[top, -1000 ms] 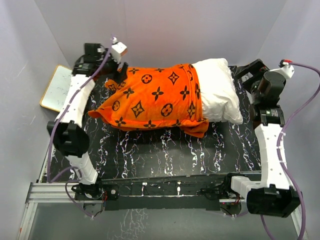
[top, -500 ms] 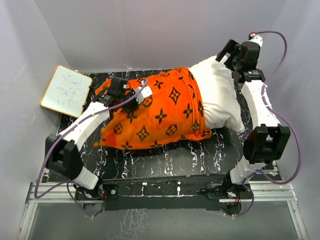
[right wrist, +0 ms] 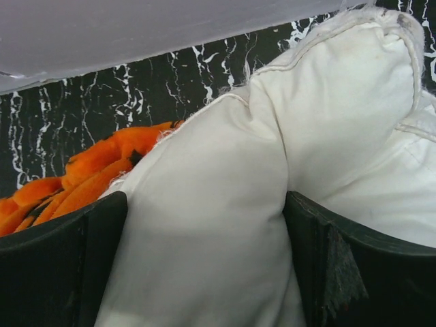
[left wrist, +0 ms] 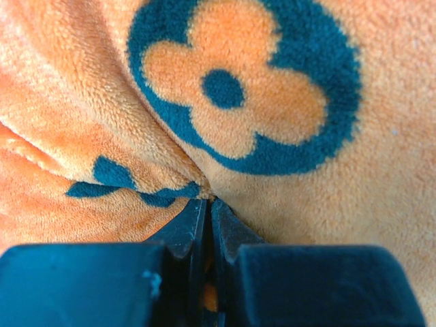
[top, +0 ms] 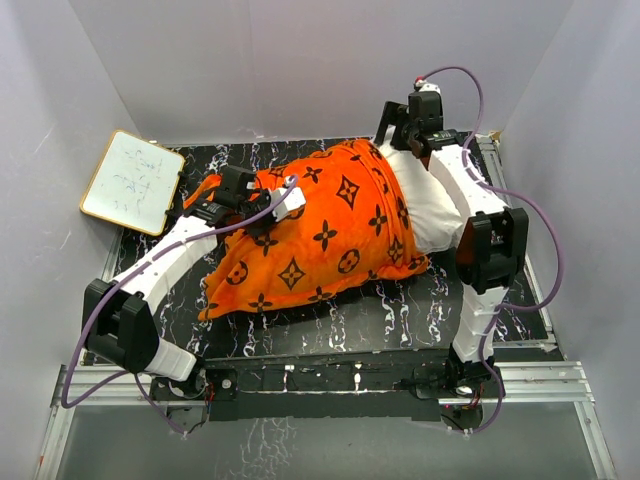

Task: Remove the pillowcase from the pillow
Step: Remove the pillow from the pillowcase.

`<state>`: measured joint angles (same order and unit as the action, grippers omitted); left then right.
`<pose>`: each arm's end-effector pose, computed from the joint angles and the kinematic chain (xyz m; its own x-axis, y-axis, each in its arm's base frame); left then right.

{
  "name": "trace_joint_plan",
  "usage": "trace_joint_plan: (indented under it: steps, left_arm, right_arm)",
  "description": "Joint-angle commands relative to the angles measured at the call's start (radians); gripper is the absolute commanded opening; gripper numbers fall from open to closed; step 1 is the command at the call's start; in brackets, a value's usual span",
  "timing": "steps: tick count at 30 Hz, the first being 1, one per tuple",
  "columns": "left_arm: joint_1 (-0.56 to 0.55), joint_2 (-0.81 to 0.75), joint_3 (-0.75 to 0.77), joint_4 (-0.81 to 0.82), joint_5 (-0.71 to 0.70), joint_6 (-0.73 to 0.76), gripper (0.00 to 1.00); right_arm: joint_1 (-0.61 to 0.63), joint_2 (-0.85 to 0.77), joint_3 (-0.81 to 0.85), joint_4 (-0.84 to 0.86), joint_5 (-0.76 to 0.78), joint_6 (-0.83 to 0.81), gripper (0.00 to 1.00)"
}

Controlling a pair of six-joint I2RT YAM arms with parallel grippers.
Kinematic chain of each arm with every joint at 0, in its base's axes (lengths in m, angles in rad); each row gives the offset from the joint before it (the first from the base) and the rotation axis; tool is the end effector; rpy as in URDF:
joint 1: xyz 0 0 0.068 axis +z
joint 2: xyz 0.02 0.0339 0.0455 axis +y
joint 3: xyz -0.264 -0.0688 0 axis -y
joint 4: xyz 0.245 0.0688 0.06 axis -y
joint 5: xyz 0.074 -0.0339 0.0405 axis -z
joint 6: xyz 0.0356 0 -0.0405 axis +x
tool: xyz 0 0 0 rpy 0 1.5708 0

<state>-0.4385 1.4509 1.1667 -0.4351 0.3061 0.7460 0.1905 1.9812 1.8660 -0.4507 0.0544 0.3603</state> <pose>0.2866 -0.1463 0.2934 -0.0240 0.7261 -0.6872 0.8529 0.3735 0.3648 0.4600 0.0867 0.3283 -0.5434 0.2537 -0.8002 0.0509 0.9614 0.2703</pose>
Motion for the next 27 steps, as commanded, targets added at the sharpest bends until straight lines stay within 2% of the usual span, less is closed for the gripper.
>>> trace_joint_plan:
  steps: [1, 5, 6, 7, 9, 11, 12, 13, 14, 16, 19, 23, 27]
  left_arm:
    - [-0.014, 0.027, -0.034, -0.175, 0.035, -0.027, 0.0]
    - [-0.012, 0.002, -0.028, -0.181, 0.033, -0.05, 0.0]
    - [-0.012, -0.01, -0.016, -0.184, 0.033, -0.068, 0.04]
    - [-0.011, -0.02, 0.006, -0.197, 0.037, -0.086, 0.16]
    - [0.002, -0.039, 0.075, -0.232, 0.057, -0.142, 0.57]
    - [0.043, -0.05, 0.155, -0.241, 0.073, -0.195, 0.73]
    - [0.078, -0.044, 0.205, -0.263, 0.099, -0.209, 0.83]
    - [0.127, -0.028, 0.26, -0.297, 0.133, -0.215, 0.93]
    - [0.178, -0.009, 0.315, -0.328, 0.168, -0.217, 0.97]
    - [0.306, 0.036, 0.401, -0.387, 0.211, -0.183, 0.97]
    - [0.418, 0.068, 0.448, -0.486, 0.255, -0.055, 0.97]
    - [0.464, 0.045, 0.346, -0.61, 0.231, 0.143, 0.97]
    - [0.487, 0.004, 0.234, -0.685, 0.226, 0.277, 0.97]
  right_arm:
    - [0.027, 0.069, -0.016, -0.152, 0.004, -0.018, 0.98]
    - [0.042, 0.096, -0.038, -0.14, -0.043, -0.011, 0.99]
    - [0.043, 0.088, -0.038, -0.121, -0.061, 0.007, 0.94]
    - [0.044, 0.071, -0.044, -0.078, -0.09, 0.021, 0.83]
    - [0.044, 0.018, -0.078, 0.048, -0.136, 0.064, 0.52]
    - [0.044, -0.051, -0.141, 0.212, -0.19, 0.111, 0.17]
    - [0.044, -0.084, -0.172, 0.31, -0.227, 0.13, 0.09]
    - [0.045, -0.113, -0.191, 0.397, -0.265, 0.142, 0.08]
    - [0.049, -0.135, -0.2, 0.46, -0.288, 0.142, 0.08]
    - [0.062, -0.181, -0.225, 0.578, -0.323, 0.113, 0.08]
    - [0.065, -0.258, -0.281, 0.727, -0.344, 0.089, 0.08]
    - [0.066, -0.368, -0.402, 0.894, -0.347, 0.066, 0.08]
    - [0.066, -0.478, -0.569, 1.004, -0.308, 0.08, 0.08]
